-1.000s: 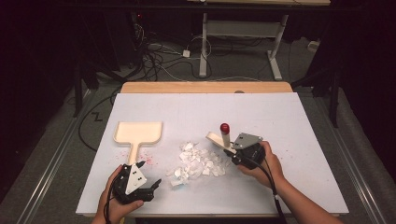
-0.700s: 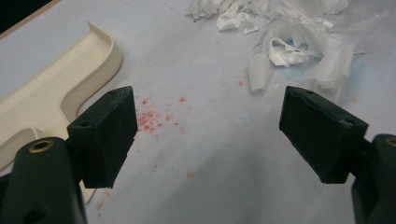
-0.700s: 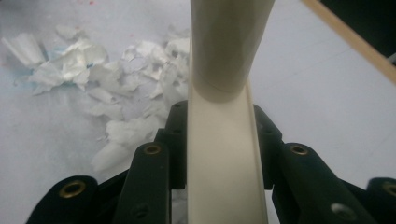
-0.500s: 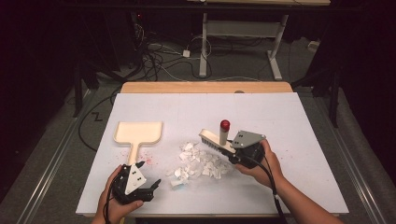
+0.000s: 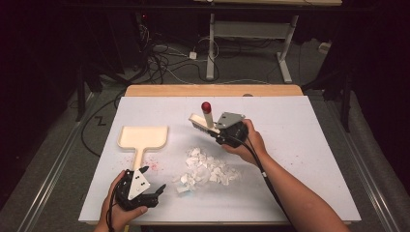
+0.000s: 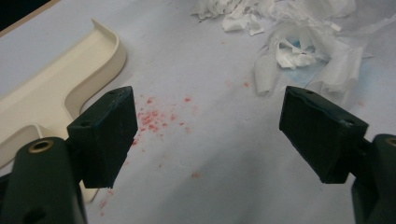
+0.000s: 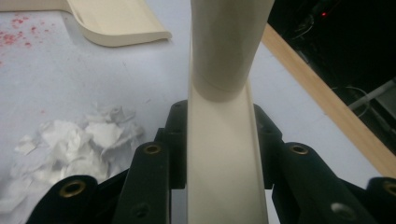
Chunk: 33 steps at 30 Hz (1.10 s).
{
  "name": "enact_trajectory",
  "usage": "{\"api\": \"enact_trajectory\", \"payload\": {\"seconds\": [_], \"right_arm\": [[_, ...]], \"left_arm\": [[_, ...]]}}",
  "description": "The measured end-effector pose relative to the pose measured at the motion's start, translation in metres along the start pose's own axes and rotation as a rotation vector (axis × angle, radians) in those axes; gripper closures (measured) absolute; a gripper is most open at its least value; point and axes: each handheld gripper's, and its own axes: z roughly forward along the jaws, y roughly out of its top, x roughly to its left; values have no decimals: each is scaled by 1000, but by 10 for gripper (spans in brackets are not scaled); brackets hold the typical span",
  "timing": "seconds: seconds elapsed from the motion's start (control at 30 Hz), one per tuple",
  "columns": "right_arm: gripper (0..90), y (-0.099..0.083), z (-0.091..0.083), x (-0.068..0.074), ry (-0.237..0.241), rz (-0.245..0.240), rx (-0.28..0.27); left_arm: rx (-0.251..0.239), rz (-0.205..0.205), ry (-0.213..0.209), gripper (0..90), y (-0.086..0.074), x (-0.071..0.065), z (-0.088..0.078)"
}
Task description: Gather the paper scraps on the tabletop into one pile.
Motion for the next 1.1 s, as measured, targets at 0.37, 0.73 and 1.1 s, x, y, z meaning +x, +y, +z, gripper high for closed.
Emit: {"api": "enact_trajectory", "payload": {"seconds": [0.37, 0.73, 1.1], "right_arm": [[675, 9, 42, 23, 129, -122, 43], [672, -17, 7, 36, 297, -214, -19], [675, -35, -32, 37, 339, -281, -54]], "left_arm": [[16, -6, -1, 184, -3, -1, -1], [21, -1, -3, 184, -3, -3, -1], [20, 1, 2, 183, -3, -4, -3]]}}
